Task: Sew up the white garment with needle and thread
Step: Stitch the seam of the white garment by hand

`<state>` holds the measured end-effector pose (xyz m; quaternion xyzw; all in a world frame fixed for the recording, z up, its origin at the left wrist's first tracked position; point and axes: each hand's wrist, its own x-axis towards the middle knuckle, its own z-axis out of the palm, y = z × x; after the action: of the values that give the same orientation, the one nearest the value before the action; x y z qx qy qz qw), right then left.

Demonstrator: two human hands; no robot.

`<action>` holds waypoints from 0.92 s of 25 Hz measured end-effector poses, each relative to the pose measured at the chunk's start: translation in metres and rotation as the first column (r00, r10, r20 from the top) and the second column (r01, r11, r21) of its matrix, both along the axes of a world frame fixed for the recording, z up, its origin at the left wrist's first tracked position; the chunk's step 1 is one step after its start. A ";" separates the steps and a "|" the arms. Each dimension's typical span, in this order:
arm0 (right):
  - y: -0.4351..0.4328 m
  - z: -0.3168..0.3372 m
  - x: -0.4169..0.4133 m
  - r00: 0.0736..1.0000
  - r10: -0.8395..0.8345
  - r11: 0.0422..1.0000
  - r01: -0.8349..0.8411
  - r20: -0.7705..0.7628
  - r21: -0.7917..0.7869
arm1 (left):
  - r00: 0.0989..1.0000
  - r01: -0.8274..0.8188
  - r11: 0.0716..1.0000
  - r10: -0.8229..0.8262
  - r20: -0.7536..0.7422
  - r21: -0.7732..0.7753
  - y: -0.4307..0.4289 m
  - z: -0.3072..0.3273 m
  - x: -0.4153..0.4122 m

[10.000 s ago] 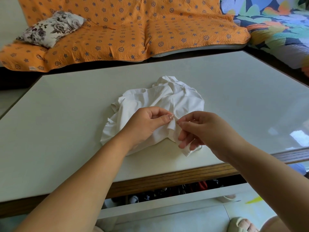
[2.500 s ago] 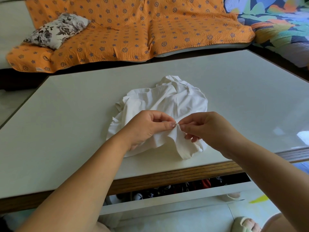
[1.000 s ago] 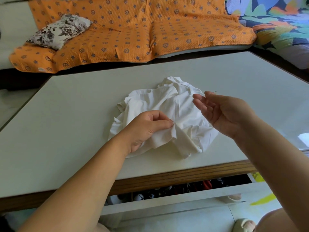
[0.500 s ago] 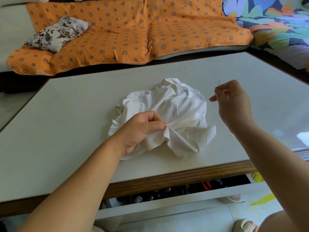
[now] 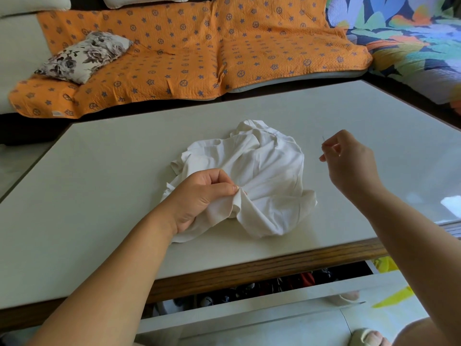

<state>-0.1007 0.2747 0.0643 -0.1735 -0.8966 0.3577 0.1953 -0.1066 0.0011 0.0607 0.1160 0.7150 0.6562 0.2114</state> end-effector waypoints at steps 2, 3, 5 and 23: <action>-0.021 0.011 0.011 0.995 0.095 0.985 -0.097 -0.019 -0.142 | 1.000 -0.008 1.000 0.008 -0.015 -0.017 0.002 -0.001 -0.001; -0.035 0.017 0.020 0.985 0.171 0.945 -0.171 -0.024 -0.279 | 1.000 -0.015 1.000 0.014 -0.022 -0.027 0.003 0.000 0.000; -0.058 0.027 0.040 0.942 0.335 0.798 -0.275 0.015 -0.537 | 0.998 -0.027 0.997 0.022 -0.063 -0.070 0.007 0.000 0.001; -0.075 0.012 0.062 0.907 0.419 0.838 -0.365 0.050 -0.406 | 0.993 0.010 0.982 -0.031 -0.112 -0.186 0.011 -0.003 0.002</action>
<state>-0.0386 0.1995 0.0763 -0.0454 -0.8354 0.5475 0.0177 -0.1041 0.0119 0.0581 0.1405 0.7827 0.5769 0.1867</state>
